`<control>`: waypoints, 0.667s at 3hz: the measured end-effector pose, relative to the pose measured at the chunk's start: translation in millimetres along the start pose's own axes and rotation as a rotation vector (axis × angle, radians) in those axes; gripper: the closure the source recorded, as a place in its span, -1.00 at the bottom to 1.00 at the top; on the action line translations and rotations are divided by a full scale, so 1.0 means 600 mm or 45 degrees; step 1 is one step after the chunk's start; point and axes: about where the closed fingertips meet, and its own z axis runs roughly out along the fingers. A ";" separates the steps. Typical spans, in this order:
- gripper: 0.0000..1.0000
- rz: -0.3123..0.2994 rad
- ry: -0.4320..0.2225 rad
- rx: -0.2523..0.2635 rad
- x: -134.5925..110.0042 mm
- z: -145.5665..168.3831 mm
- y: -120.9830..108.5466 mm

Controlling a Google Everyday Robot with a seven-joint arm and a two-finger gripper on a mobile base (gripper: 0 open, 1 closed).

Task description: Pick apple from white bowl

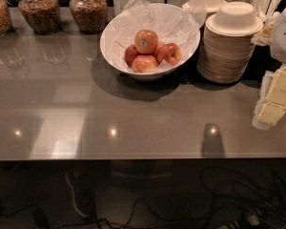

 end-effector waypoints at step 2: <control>-1.00 0.011 -0.082 0.036 -0.013 0.002 -0.010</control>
Offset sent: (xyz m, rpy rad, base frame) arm 0.0240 0.0166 0.0036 0.1774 -0.1157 0.0065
